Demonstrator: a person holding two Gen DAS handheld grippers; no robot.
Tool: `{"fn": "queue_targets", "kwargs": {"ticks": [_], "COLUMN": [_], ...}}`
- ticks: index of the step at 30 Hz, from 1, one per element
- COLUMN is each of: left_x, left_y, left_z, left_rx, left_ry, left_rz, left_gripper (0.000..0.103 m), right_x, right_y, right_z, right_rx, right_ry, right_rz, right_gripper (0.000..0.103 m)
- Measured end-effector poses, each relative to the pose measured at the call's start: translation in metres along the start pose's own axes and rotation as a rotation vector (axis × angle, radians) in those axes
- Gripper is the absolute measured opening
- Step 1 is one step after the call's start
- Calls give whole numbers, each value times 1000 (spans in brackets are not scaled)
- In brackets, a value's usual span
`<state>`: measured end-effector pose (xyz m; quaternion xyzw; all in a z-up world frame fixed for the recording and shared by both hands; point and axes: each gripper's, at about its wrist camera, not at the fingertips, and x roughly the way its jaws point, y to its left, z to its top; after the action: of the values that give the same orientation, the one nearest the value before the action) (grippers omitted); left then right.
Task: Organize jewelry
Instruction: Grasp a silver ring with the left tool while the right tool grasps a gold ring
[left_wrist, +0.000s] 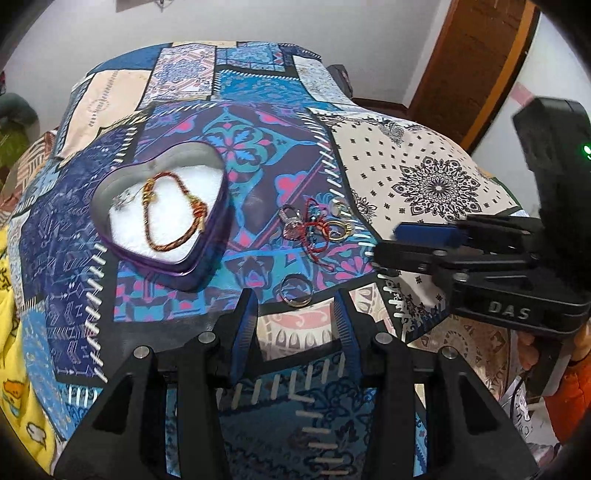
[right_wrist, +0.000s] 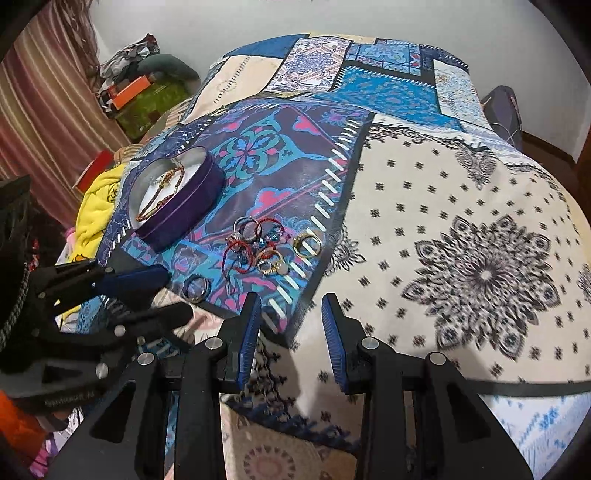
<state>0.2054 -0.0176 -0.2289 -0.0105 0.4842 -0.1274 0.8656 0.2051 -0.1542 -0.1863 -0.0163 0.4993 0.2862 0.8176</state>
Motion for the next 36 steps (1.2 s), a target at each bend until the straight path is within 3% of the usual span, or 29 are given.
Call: {"fn": "queue_targets", "kwargs": {"ticks": [5, 14, 18, 22, 25, 29, 36], "left_x": [7, 10, 10, 11, 13, 13, 7], "left_y": [0, 4, 5, 3, 1, -2, -1], "left_z": [1, 0, 0, 0, 1, 1, 0], "left_rx": [3, 5, 9, 12, 12, 19, -2], "left_ry": [-2, -18, -21, -25, -25, -25, -33], "left_rz": [2, 11, 4, -1, -9, -4, -3], "left_gripper": [42, 29, 28, 28, 22, 20, 20], "right_x": [6, 19, 23, 24, 23, 20, 7], "right_y": [7, 10, 12, 11, 12, 11, 14], "right_z": [3, 9, 10, 10, 10, 9, 8], "right_rx": [-27, -60, -79, -71, -61, -47, -54], "right_ry": [-1, -5, -17, -30, -33, -34, -50], "right_rz": [16, -1, -11, -3, 4, 17, 15], "right_gripper": [31, 31, 31, 20, 20, 8, 7]}}
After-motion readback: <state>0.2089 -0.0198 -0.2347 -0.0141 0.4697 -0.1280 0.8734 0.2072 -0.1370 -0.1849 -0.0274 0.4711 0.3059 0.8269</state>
